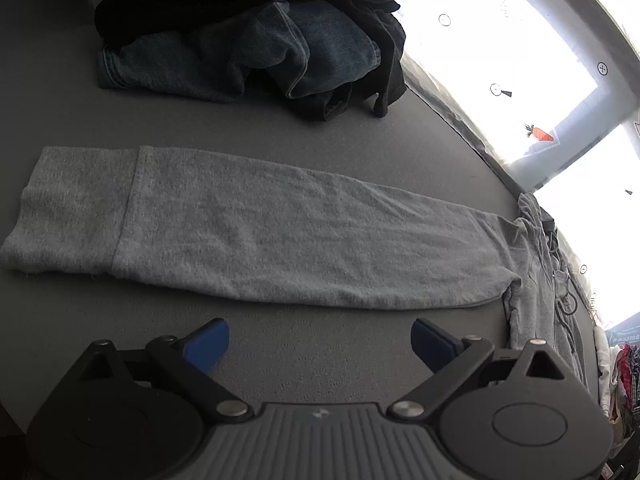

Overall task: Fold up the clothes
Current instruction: 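Grasp the sleeve cuff with the left gripper and pull the sleeve straight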

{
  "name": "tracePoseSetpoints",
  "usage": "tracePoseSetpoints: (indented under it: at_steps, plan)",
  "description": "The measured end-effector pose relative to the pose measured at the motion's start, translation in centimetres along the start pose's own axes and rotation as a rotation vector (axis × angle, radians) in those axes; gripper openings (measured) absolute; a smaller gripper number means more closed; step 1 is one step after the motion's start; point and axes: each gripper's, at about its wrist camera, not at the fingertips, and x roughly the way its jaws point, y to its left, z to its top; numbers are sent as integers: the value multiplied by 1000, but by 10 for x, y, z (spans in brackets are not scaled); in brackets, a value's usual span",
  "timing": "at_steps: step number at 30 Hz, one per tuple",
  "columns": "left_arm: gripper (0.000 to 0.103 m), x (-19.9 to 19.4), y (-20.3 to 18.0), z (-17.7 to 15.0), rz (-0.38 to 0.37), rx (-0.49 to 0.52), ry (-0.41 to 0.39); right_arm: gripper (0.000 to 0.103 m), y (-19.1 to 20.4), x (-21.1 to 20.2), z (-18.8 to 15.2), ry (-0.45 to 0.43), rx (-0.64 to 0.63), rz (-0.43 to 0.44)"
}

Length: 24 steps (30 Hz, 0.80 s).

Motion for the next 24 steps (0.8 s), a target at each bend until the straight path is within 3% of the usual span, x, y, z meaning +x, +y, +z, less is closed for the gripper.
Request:
tracePoseSetpoints:
  at_steps: [3, 5, 9, 13, 16, 20, 22, 23, 24]
  plan:
    - [97, -2, 9, 4, 0, -14, -28, 103, 4, 0, -3, -30, 20, -24]
    - [97, -5, 18, 5, -34, -82, -37, 103, 5, 1, -2, -28, 26, -28]
    - [97, -13, 45, 1, -158, -320, -45, 103, 5, 2, -1, -27, 28, -25]
    - [95, -27, 77, -7, -197, -553, -131, 103, 5, 3, -1, -28, 31, -29]
    - [78, -33, 100, -9, -183, -710, -199, 103, 6, 4, 0, -30, 37, -34]
    - [51, -32, 119, -11, -170, -856, -205, 103, 7, 4, 0, -31, 41, -37]
    - [32, -30, 121, -11, -136, -874, -191, 103, 7, 4, 0, -31, 42, -38]
    - [14, -29, 122, -10, -119, -873, -183, 103, 7, 4, 0, -31, 42, -38]
    - [6, -27, 123, -9, -107, -872, -176, 103, 7, 4, 0, -31, 42, -38]
